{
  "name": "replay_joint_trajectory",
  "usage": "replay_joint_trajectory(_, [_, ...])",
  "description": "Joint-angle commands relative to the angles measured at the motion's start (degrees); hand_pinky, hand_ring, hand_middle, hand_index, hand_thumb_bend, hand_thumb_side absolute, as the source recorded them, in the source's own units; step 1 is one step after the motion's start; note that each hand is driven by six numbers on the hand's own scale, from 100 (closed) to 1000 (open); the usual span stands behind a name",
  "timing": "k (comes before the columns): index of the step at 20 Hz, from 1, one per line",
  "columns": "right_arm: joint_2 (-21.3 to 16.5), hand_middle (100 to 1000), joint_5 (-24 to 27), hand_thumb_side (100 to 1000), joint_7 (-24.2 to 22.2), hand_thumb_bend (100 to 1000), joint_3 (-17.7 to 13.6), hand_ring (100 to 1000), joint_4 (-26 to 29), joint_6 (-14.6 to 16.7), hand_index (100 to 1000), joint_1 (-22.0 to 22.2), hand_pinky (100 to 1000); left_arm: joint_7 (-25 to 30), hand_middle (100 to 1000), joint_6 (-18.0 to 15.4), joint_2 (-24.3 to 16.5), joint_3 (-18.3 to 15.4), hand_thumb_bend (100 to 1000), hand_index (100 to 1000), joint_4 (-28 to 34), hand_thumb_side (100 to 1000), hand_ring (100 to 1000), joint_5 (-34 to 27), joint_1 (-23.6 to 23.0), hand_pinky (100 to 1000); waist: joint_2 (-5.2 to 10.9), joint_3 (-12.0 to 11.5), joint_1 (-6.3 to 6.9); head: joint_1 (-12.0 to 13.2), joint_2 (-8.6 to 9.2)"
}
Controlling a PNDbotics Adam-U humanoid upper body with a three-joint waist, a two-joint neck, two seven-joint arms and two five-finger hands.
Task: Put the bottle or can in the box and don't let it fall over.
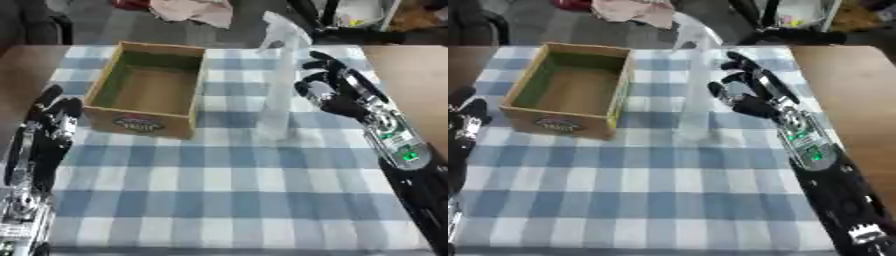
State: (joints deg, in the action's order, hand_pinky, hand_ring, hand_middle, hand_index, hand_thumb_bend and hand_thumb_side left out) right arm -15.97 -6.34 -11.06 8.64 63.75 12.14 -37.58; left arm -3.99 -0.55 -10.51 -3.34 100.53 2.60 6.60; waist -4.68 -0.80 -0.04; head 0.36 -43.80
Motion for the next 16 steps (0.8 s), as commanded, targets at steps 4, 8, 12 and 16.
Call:
replay_joint_trajectory(4, [0.69, 841, -1.09, 477, -0.07, 377, -0.67, 774, -2.18, 0.81, 1000, -2.65, 962, 0.29, 941, -0.15, -0.29, 0.17, 406, 953, 0.90, 622, 955, -0.13, 0.85, 849, 0.21, -0.41, 0.35, -0.34, -0.31])
replay_joint_trajectory(8, [1.10, 839, -1.66, 478, -0.40, 378, -0.49, 774, -3.11, 1.12, 1000, -3.40, 962, 0.45, 941, -0.19, -0.25, 0.32, 406, 954, 0.92, 622, 955, -0.10, 1.16, 849, -0.08, -0.76, 0.52, -0.51, -0.31])
replay_joint_trajectory(12, [1.40, 838, -1.99, 478, -0.63, 378, -0.38, 774, -3.64, 1.38, 1000, -3.92, 962, 0.52, 941, -0.19, -0.23, 0.34, 406, 954, 0.93, 623, 955, -0.05, 1.31, 850, -0.40, -1.08, 0.64, -0.65, -0.31])
replay_joint_trajectory(16, [1.83, 837, -2.54, 477, -0.94, 379, -0.24, 774, -4.29, 1.53, 1000, -4.61, 962, 0.70, 942, -0.18, -0.21, 0.50, 407, 954, 0.90, 623, 955, -0.07, 1.58, 850, -0.69, -1.47, 0.75, -0.83, -0.31])
